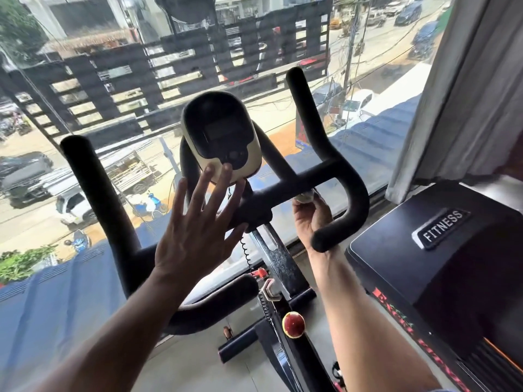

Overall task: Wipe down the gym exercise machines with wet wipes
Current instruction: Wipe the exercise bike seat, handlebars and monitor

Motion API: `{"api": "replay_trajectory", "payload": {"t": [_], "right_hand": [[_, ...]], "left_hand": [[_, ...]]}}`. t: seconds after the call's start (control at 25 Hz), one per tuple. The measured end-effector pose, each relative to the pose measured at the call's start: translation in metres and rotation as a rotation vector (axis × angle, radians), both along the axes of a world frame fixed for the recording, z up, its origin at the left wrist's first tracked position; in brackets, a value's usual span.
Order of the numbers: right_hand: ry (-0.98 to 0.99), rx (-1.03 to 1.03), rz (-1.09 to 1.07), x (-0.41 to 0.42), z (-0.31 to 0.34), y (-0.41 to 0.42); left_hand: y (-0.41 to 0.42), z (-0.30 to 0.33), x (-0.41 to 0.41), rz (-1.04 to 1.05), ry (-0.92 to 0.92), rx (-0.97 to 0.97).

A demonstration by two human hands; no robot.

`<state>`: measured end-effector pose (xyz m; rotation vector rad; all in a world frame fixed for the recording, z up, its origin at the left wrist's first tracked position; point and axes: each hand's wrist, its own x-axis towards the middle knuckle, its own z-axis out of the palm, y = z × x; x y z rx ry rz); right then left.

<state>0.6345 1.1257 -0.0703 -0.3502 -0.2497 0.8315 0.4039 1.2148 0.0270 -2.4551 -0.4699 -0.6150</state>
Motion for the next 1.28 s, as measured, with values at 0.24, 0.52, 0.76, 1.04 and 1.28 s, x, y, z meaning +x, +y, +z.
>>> {"api": "replay_trajectory", "payload": {"t": [0.24,0.52,0.76,1.04,1.28], "right_hand": [[-0.243,-0.259,0.154,-0.033,0.007,0.006],[-0.11,-0.36,-0.078,0.007,-0.009,-0.04],[-0.257,-0.64,-0.678,0.08,0.011,-0.1],[-1.801,-0.873,-0.829,0.072,0.122,-0.056],[-2.089,-1.362,-0.224,0.065,0.151,-0.012]], "left_hand": [[0.0,-0.004,0.001,0.017,-0.011,0.019],[-0.001,-0.002,-0.001,0.029,0.009,0.021],[0.0,-0.003,-0.001,0.033,0.012,0.03],[-0.003,-0.001,-0.002,0.026,-0.008,0.042],[-0.001,-0.001,-0.001,0.022,-0.01,0.032]]}}
